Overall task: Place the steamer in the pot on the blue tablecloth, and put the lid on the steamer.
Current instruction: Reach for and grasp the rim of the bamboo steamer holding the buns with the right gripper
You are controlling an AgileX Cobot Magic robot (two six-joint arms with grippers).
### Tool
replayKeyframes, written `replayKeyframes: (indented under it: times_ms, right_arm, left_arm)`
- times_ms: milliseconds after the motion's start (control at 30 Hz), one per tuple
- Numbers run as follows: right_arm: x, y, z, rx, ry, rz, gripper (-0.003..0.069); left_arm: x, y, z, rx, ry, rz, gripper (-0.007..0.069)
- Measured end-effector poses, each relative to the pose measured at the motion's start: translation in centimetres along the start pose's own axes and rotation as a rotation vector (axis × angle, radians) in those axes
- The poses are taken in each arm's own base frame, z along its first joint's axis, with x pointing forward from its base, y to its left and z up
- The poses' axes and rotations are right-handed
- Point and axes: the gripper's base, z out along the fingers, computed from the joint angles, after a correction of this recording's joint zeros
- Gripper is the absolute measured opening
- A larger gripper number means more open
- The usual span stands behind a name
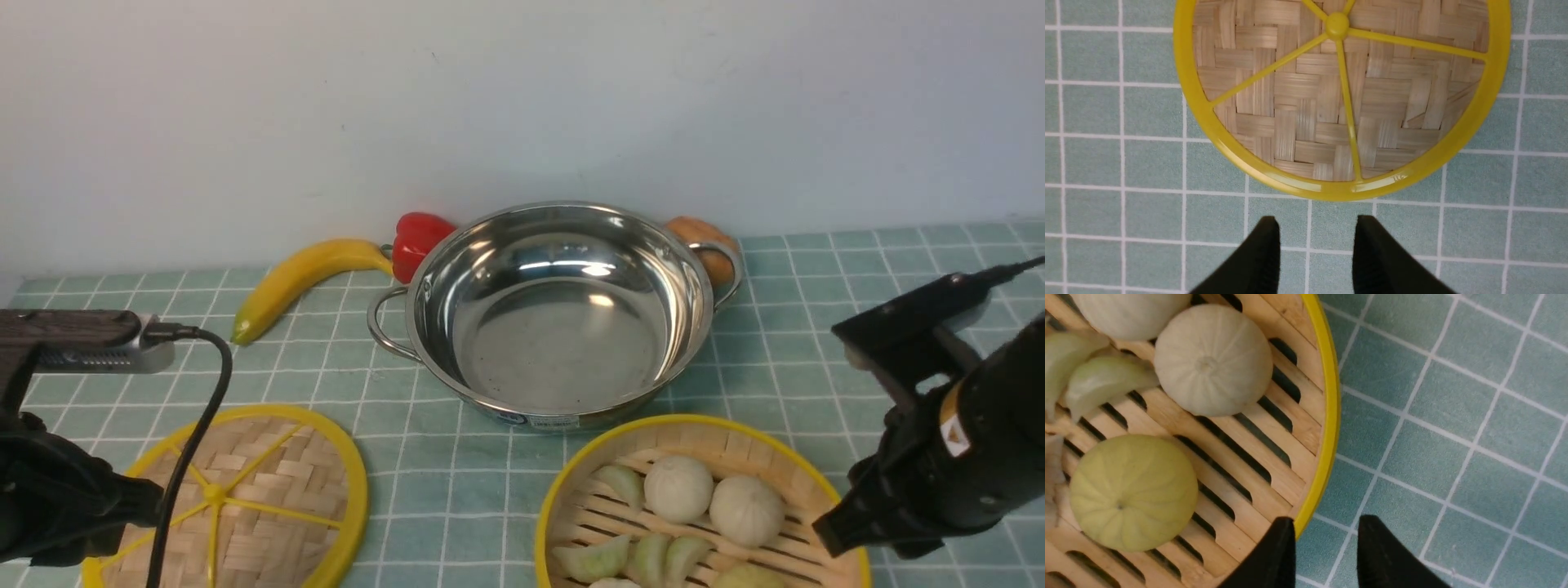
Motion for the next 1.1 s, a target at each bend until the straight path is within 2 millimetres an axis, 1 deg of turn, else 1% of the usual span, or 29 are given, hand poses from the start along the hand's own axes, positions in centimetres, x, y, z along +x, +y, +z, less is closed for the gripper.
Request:
replayKeyframes:
  times_ms: [33,100,233,433,533,633,700,900,1100]
  right_arm:
    - [0.0,0.1,0.8,0.001,0.013,-0.004,0.0240]
    - [0.0,0.3,1.7,-0.001,0.019,-0.009,0.0240]
    - [-0.5,0.6,2.4,-0.013,-0.005,-0.012,0.0240]
    - [-0.6,0.4,2.5,-0.015,-0.013,-0.006,0.0240]
    - [-0.8,-0.1,2.5,-0.010,-0.016,0.014,0.0240]
    - [-1.0,-1.3,2.7,-0.003,-0.022,0.063,0.0240]
    - [-1.2,-1.6,2.7,-0.011,-0.027,0.088,0.0240]
    - [-1.5,-1.1,2.7,-0.080,-0.055,0.092,0.0240]
    - [-1.6,-1.0,2.7,-0.091,-0.065,0.080,0.0240]
  left_arm:
    - [0.0,0.0,0.0,0.000,0.000,0.000,0.0243]
    - [0.0,0.0,0.0,0.000,0.000,0.000,0.0243]
    - [0.0,-0.1,0.0,0.011,0.000,-0.007,0.0243]
    - [0.0,-0.2,0.0,0.022,-0.001,-0.013,0.0243]
    - [0.0,-0.2,0.0,0.023,-0.001,-0.013,0.0243]
    - [0.0,-0.2,0.0,0.024,-0.001,-0.014,0.0243]
    - [0.0,-0.2,0.0,0.025,-0.001,-0.015,0.0243]
    - [0.0,-0.2,0.0,0.026,-0.004,-0.015,0.0243]
    - [0.0,-0.2,0.0,0.026,-0.004,-0.015,0.0243]
